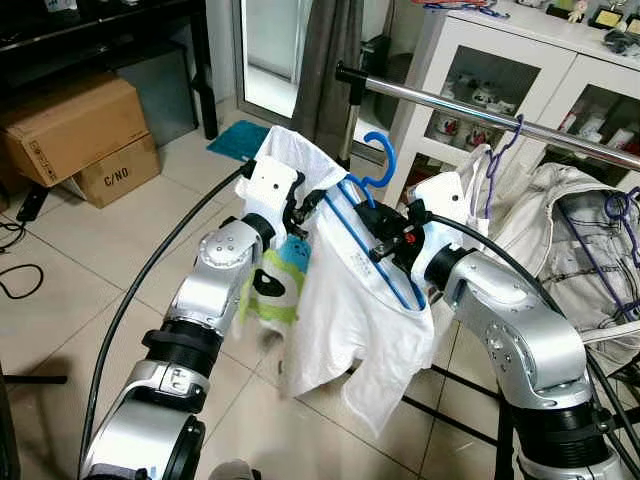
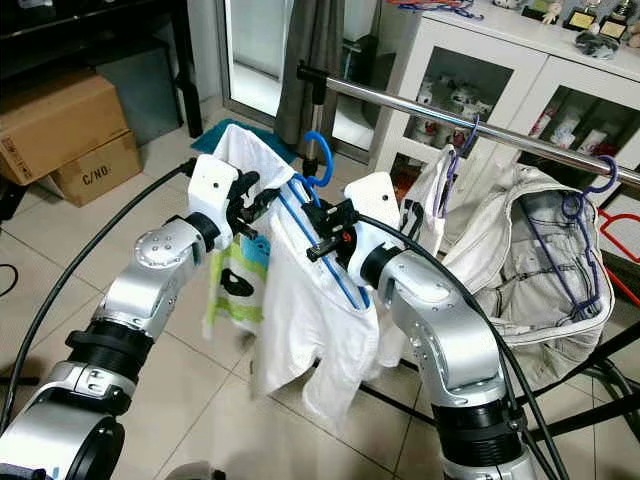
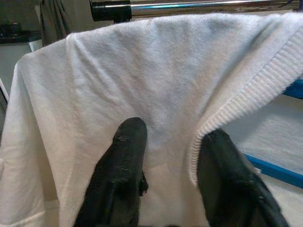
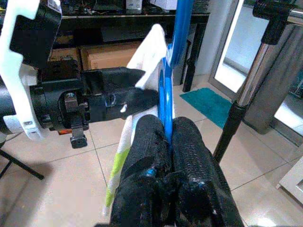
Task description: Hang hanger
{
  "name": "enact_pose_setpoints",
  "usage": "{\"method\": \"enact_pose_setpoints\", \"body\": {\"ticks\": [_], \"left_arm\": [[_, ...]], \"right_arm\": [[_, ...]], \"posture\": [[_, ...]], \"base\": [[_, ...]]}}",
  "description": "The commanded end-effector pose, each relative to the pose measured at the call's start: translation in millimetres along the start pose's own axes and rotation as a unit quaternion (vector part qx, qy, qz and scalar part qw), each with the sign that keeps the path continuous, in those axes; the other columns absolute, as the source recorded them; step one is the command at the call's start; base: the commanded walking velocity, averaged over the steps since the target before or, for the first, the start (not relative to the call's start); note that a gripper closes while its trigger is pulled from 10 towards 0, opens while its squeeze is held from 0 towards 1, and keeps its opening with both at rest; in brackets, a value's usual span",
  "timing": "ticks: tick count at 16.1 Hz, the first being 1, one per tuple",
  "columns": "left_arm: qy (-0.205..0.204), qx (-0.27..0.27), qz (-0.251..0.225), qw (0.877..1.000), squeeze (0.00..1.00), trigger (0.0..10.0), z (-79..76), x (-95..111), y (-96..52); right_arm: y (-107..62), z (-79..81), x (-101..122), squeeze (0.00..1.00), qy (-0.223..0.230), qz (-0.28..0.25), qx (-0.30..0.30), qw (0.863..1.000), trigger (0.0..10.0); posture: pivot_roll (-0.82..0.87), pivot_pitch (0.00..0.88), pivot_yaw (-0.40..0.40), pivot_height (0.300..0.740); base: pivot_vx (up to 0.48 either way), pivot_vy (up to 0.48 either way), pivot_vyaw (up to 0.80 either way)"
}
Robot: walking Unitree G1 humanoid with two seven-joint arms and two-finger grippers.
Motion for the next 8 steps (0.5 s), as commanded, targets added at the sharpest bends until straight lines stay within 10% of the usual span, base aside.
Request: {"method": "enact_pose_setpoints", "body": {"ticks": [1, 8], "left_arm": [[-0.002, -0.004, -0.008, 1.0, 0.0, 0.0, -1.4, 5.6, 3.0], [-0.001, -0.005, -0.011, 1.0, 0.0, 0.0, 0.1, 8.1, 1.3]], "right_arm": [[-4.7, -8.8, 3.5, 0.0, -0.001, -0.01, -0.013, 1.0, 0.0], [-3.0, -6.3, 0.9, 0.0, -0.001, -0.006, -0.006, 1.0, 0.0]], "posture": [[0.04, 0.0, -0.092, 0.74], [0.05, 0.0, -0.102, 0.74]], "base": [[0.0, 0.0, 0.0], [0.0, 0.0, 0.0]]}}
Point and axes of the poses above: a point about 5 cm out from each wrist's last joint towards the gripper, its own y axis pointing out of the wrist towards the gripper, its own x axis along the axis of the wrist's last joint, z = x × y, the point moved 6 cm from there along y, pointing out of the wrist towards the gripper, and after that the axes turned 4 degrees about -y, right-handed, at the moved point
